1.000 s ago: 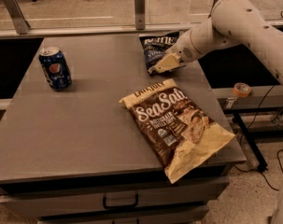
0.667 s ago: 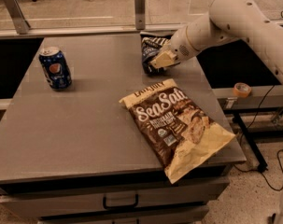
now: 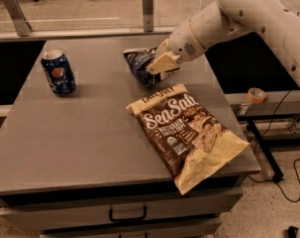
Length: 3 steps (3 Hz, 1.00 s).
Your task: Move blue chip bag near pepsi can
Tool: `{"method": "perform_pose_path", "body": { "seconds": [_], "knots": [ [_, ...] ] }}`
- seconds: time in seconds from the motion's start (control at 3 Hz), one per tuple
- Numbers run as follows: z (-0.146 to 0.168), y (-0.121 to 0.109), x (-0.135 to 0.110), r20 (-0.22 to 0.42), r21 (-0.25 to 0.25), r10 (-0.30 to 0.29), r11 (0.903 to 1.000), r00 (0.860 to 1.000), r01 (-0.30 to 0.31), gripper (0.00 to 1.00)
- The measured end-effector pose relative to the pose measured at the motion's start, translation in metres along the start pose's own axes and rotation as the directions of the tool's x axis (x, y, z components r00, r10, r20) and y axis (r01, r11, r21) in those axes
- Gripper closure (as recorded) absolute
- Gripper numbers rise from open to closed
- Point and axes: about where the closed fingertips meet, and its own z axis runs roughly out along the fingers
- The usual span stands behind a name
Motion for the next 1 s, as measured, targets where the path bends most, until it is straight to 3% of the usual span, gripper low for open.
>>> {"method": "perform_pose_path", "body": {
  "seconds": [0.33,1.0],
  "knots": [
    [0.006,0.004,-0.008,0.03,-0.009,-0.003,1.0,1.0,0.004,1.0],
    [0.045,0.039,-0.057,0.179,-0.114,0.0,0.9932,0.984,0.021,1.0]
  ]
}}
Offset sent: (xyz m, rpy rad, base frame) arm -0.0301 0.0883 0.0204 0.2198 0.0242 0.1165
